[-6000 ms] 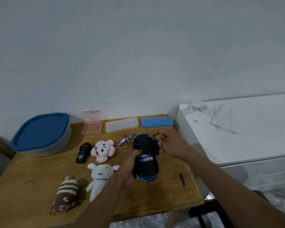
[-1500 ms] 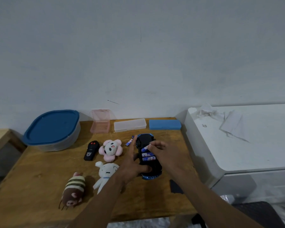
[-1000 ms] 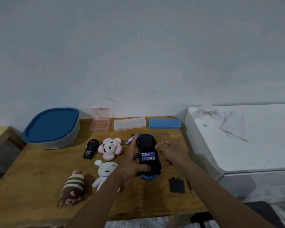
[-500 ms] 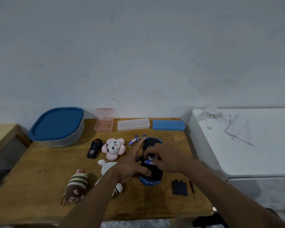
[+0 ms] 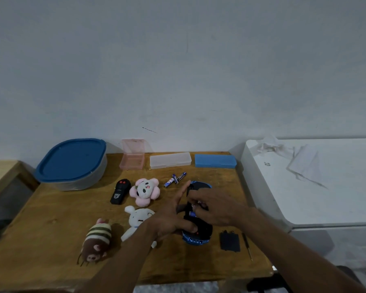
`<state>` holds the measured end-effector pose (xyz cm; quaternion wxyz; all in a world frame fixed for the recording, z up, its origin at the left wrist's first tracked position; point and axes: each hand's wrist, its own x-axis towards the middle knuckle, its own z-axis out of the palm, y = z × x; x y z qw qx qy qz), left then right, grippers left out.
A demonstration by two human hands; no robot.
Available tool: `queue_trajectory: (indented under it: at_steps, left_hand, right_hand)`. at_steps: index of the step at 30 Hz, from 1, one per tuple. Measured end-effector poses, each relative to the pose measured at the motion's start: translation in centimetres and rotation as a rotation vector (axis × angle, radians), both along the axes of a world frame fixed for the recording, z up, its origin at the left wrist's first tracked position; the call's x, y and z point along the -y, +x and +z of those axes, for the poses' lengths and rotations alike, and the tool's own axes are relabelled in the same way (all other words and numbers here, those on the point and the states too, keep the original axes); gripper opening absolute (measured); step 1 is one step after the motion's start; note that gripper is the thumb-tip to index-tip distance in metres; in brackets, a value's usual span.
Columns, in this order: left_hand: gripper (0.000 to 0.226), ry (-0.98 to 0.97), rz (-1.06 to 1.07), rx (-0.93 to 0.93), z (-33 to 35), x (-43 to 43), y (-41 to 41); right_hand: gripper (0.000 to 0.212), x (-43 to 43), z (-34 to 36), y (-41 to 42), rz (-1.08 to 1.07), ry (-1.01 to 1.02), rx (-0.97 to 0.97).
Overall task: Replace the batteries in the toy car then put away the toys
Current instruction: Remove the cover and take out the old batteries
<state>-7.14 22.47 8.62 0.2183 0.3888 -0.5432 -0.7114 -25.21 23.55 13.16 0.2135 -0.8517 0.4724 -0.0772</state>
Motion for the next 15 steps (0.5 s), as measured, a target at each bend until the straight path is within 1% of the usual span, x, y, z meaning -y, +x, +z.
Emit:
queue_trajectory:
  at_steps: [3, 5, 7, 9, 10, 11, 12, 13, 14, 15]
  left_hand:
    - [0.116, 0.026, 0.005, 0.0, -0.1, 0.0, -0.1]
    - [0.115, 0.04, 0.018, -0.012, -0.2, 0.2, -0.1]
    - [0.116, 0.04, 0.03, -0.03, -0.2, 0.4, 0.0]
    - [0.117, 0.034, 0.05, -0.045, -0.1, 0.5, -0.1]
    - [0.118, 0.029, 0.065, -0.047, 0.0, 0.5, -0.1]
    - [0.12, 0.02, 0.081, -0.046, -0.1, 0.5, -0.1]
    - [0.121, 0.005, 0.094, -0.044, -0.2, 0.5, -0.1]
    - [0.122, -0.01, 0.106, -0.04, -0.4, 0.6, -0.1]
    - [0.122, -0.02, 0.115, -0.039, -0.5, 0.6, -0.1]
    - [0.121, -0.022, 0.127, -0.042, -0.7, 0.6, -0.1]
  right_hand:
    - [0.012, -0.1, -0.1, -0.1, -0.082, -0.031, 0.111]
    - [0.01, -0.2, -0.2, -0.2, -0.18, -0.034, 0.228]
    - [0.01, -0.3, -0.4, -0.3, -0.376, 0.026, 0.466]
    - [0.007, -0.3, -0.4, -0.5, -0.639, 0.096, 0.713]
    - [0.011, -0.3, -0.3, -0.6, -0.751, 0.171, 0.867]
    - [0.014, -0.3, -0.1, -0.6, -0.83, 0.311, 1.1]
    - [0.015, -0.3, 0.3, -0.5, -0.874, 0.493, 1.382]
    - [0.014, -0.3, 0.7, -0.5, -0.906, 0.652, 1.606]
    - [0.012, -0.4, 1.1, -0.6, -0.932, 0.757, 1.721]
    - [0.011, -0.6, 1.3, -0.6, -0.937, 0.799, 1.714]
